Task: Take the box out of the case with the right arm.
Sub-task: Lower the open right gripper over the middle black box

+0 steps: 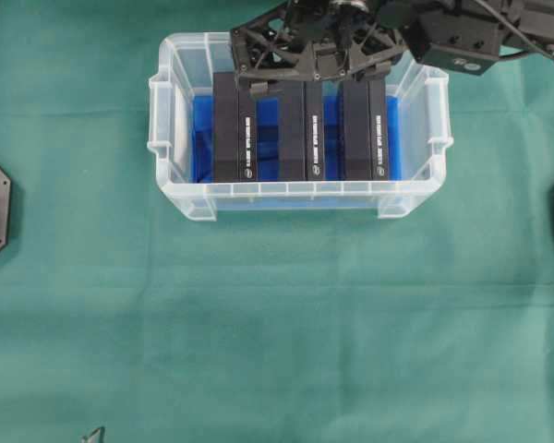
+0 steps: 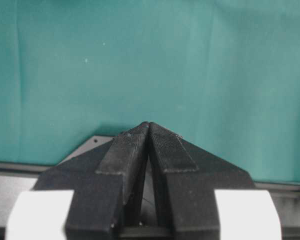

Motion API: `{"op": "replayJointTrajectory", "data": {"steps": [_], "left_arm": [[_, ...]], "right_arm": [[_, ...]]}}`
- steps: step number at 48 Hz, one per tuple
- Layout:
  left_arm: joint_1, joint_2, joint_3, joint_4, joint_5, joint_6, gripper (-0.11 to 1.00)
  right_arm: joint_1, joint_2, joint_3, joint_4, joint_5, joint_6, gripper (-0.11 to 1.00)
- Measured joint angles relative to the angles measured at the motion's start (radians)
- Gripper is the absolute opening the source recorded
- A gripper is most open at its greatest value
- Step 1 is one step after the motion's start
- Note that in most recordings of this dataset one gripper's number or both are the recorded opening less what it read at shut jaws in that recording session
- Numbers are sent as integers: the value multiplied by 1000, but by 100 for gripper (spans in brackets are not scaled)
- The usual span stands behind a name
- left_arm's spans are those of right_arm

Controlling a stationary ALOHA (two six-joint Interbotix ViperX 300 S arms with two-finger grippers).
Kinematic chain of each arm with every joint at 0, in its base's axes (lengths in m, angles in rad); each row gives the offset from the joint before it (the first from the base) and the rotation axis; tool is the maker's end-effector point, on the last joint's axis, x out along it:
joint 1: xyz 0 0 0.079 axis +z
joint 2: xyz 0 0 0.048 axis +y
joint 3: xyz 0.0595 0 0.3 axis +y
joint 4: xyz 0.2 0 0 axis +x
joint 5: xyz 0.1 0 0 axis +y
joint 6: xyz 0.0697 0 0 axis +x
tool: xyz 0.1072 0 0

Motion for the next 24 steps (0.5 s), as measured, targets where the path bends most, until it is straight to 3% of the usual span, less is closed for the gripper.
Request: {"op": "replayJointTrajectory", "data": {"steps": [24], "left_arm": [[-2, 0, 0, -2, 2, 0, 0]], "right_arm": [[2, 29, 5, -5, -6, 0, 93]]}}
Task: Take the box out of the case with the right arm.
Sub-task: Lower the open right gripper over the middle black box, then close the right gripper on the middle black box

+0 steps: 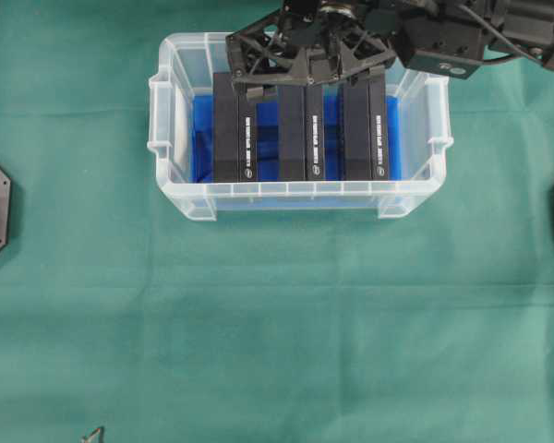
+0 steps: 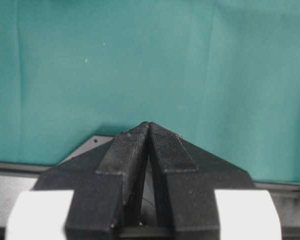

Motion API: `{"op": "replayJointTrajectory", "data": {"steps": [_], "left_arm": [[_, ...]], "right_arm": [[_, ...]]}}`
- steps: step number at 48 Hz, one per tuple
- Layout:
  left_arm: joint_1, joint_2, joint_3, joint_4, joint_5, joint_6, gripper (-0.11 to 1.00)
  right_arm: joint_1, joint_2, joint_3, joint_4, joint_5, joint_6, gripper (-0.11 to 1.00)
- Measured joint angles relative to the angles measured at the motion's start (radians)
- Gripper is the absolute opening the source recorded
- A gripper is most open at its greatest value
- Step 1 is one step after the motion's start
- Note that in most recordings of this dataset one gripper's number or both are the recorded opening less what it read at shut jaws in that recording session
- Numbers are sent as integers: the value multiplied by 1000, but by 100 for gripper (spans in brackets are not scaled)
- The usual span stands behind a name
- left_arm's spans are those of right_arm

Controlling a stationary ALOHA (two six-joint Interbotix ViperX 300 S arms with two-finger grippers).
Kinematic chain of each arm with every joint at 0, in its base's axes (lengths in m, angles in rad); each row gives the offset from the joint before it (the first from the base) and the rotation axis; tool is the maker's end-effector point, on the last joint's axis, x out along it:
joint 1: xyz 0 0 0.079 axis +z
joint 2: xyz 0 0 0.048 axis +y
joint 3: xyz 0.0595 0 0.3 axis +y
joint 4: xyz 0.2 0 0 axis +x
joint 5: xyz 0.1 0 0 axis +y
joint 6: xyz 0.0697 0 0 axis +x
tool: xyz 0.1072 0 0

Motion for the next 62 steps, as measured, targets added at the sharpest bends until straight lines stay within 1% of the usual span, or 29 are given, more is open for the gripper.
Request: {"op": "replayJointTrajectory", "data": {"steps": [21, 32, 36, 54, 62], "left_arm": [[0, -2, 0, 2, 0, 0, 0], [2, 0, 0, 0, 0, 0, 0], [0, 0, 0, 0, 0, -2, 0], [2, 0, 0, 2, 0, 0, 0], [0, 0, 0, 0, -2, 0, 0]], "right_arm": [[-8, 23, 91, 0, -71, 0, 93], [-21, 37, 160, 2, -164, 23, 93], [-21, 46, 178, 5, -195, 21, 93], [-21, 87, 216, 20, -245, 25, 93], [-20, 104, 218, 23, -259, 52, 93]]}}
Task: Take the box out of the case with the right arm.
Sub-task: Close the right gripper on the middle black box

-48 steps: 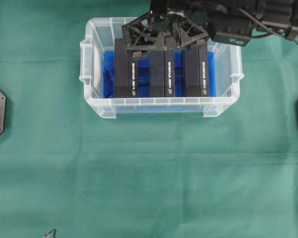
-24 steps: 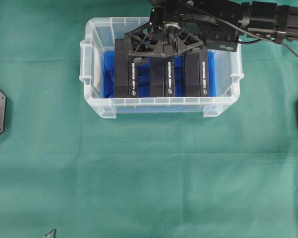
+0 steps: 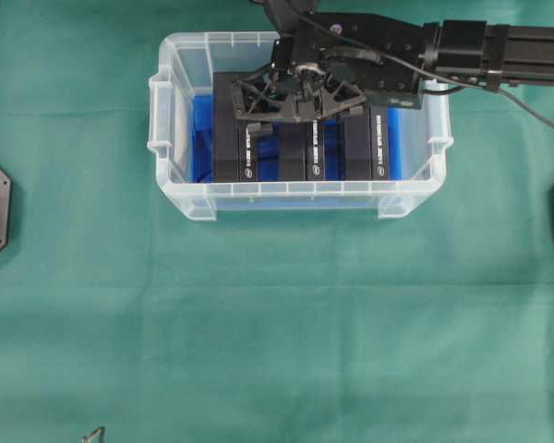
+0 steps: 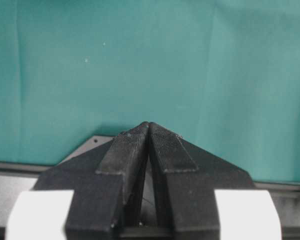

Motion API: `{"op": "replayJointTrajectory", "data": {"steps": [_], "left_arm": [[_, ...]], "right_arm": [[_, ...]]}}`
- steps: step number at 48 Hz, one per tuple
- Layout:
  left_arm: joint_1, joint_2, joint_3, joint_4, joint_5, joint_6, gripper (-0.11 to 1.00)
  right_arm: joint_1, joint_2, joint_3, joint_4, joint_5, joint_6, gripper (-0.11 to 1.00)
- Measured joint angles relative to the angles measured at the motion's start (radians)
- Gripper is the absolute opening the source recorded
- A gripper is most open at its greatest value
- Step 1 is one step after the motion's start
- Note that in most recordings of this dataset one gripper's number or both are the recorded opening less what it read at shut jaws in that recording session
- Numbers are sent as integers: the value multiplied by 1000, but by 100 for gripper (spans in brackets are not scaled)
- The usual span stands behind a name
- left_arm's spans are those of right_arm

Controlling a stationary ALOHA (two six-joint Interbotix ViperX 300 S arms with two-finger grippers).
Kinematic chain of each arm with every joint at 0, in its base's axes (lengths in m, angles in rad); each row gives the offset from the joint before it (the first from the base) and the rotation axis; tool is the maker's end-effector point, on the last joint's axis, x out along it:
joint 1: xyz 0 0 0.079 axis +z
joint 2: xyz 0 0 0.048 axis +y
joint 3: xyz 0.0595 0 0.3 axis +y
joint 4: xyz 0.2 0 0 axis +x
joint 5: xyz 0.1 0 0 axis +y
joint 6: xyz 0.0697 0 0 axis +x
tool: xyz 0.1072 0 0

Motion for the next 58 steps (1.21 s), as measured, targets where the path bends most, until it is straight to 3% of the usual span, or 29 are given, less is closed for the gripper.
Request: {"op": "replayJointTrajectory", "data": {"steps": [30, 34, 40, 58], "left_arm": [[0, 0, 0, 0, 2, 0, 0], [0, 0, 0, 2, 2, 0, 0], [0, 0, 0, 0, 2, 0, 0], [0, 0, 0, 0, 2, 0, 0]], "right_arm": [[14, 3, 34, 31, -8, 31, 92], [14, 3, 35, 31, -11, 32, 87], [14, 3, 40, 31, -21, 52, 65], [18, 3, 41, 14, -40, 69, 65]]}}
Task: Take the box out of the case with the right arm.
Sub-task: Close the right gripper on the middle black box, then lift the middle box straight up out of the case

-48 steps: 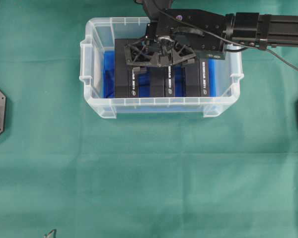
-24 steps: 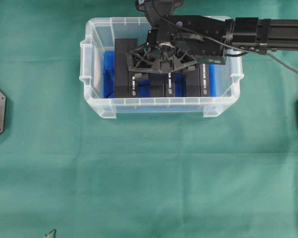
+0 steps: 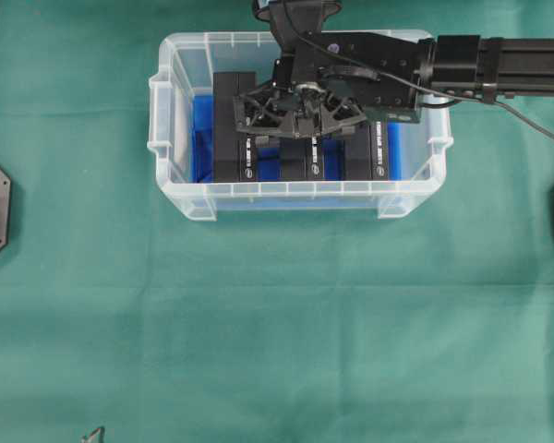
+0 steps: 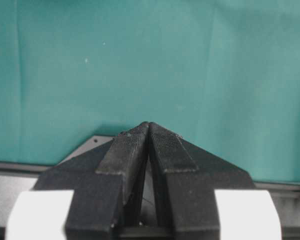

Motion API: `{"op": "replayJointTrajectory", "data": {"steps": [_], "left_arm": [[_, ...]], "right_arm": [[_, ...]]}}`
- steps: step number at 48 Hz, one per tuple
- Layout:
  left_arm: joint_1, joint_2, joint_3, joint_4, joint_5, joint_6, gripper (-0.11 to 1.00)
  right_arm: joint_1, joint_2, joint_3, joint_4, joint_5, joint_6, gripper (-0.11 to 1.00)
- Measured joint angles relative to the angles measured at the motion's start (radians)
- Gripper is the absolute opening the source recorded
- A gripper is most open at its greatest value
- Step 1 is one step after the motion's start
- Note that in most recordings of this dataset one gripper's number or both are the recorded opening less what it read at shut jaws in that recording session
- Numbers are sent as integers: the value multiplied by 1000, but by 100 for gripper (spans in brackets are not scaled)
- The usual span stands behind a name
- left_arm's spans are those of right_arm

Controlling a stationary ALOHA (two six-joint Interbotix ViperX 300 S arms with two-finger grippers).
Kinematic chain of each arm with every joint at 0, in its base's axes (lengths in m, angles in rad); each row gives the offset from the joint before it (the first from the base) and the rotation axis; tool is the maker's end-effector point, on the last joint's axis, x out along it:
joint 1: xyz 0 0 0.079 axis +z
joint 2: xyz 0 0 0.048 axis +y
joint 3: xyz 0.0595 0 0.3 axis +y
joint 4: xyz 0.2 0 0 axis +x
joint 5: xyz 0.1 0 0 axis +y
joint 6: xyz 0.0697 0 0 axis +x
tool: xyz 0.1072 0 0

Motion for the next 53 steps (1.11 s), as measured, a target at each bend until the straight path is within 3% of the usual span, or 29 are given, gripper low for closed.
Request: {"op": "replayJointTrajectory", "data": {"steps": [10, 18, 53], "left_arm": [[0, 0, 0, 2, 0, 0, 0], [0, 0, 0, 2, -2, 0, 0], [0, 0, 0, 0, 0, -2, 0]], "right_arm": [[0, 0, -8, 0, 17, 2, 65], [-2, -8, -48, 0, 95, 0, 65], [6, -64, -396, -41, 480, 3, 65]]}}
